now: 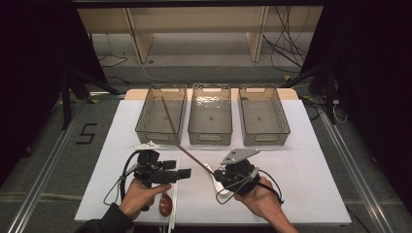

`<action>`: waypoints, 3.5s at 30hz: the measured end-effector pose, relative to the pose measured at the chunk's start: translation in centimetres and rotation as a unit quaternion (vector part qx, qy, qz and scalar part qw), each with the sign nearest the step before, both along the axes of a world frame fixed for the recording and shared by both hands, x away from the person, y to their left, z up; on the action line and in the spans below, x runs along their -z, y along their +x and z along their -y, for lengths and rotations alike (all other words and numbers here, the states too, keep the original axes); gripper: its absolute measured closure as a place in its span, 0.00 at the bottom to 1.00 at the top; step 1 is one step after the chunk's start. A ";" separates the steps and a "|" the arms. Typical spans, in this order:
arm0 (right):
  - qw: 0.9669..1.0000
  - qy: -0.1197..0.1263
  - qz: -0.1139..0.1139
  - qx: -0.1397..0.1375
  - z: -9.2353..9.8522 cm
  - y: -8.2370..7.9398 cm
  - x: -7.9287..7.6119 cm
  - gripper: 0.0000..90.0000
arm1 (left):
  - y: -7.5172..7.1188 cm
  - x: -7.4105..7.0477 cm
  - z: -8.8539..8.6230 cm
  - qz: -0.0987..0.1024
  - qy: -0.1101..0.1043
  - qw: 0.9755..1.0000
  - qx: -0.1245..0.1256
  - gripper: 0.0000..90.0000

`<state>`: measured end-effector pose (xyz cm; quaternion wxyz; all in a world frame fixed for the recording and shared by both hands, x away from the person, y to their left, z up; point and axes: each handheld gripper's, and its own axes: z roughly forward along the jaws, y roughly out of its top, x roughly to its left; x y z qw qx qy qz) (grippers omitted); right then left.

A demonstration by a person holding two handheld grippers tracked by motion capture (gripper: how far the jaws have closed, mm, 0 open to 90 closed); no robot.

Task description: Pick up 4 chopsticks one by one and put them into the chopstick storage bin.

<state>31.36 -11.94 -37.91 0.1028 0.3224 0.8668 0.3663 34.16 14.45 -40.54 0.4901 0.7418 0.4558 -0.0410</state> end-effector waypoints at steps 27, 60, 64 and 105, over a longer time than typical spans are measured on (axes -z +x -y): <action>1.000 0.010 0.005 -0.026 -1.1 -0.8 0.3 0.96 | 1.2 1.0 1.2 -0.052 -0.052 0.997 -0.007 0.29; 0.999 0.029 -0.005 -0.033 -1.4 -0.7 1.4 0.95 | 1.4 0.7 0.3 -0.088 -0.176 0.980 0.017 0.93; 0.999 0.029 -0.016 -0.033 -1.4 -0.6 1.4 0.85 | 1.3 0.6 0.4 -0.080 -0.164 0.983 0.022 0.93; 0.997 0.027 -0.071 0.021 3.3 -1.1 2.5 0.31 | 14.2 -8.8 -9.4 -0.020 -0.059 0.993 -0.100 0.93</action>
